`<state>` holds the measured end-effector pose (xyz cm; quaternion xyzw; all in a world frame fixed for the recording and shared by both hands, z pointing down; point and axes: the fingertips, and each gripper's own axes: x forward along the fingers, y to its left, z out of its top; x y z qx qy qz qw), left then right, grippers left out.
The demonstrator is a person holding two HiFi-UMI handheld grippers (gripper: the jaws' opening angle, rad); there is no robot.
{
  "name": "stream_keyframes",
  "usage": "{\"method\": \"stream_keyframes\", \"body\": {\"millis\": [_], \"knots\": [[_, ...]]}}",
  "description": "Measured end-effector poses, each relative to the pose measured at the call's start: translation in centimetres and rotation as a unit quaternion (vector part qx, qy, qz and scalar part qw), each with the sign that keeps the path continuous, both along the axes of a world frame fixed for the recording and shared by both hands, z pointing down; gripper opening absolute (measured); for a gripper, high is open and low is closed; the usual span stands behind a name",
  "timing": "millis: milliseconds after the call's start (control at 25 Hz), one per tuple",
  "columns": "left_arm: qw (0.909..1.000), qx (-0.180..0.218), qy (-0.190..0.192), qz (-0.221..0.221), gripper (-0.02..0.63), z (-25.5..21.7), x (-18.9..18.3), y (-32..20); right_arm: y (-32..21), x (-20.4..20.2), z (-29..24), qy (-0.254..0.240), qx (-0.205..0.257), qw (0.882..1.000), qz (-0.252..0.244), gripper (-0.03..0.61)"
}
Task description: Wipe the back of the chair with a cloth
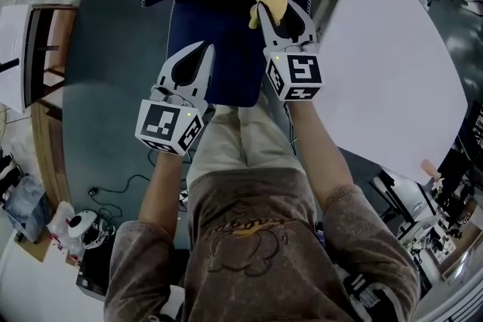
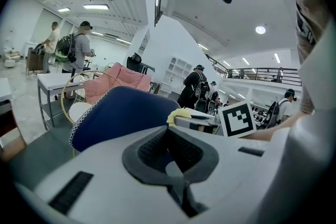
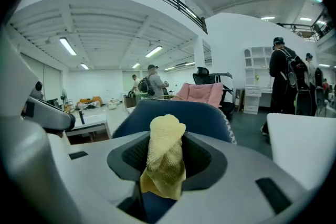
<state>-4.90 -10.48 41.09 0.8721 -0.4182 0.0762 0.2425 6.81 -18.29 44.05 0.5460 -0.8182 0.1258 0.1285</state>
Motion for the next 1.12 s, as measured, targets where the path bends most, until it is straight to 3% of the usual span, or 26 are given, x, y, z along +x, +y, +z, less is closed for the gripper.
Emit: {"method": "stream_keyframes", "body": {"millis": [280,600,1120], "knots": [[0.9995,-0.005,-0.014,-0.027,0.009,1.2,-2.7,0.4,-0.2,-7.7,2.2,-0.025,-0.005,0.996,-0.083,0.169],[0.9987,-0.006,-0.016,-0.047,0.009,2.5,-5.2,0.3,-2.0,-15.2,5.6,-0.054,-0.021,0.988,-0.145,0.169],[0.9972,-0.011,-0.010,-0.073,0.009,4.5,-7.9,1.1,-5.5,-22.7,7.3,-0.050,0.000,0.976,-0.212,0.169]]}}
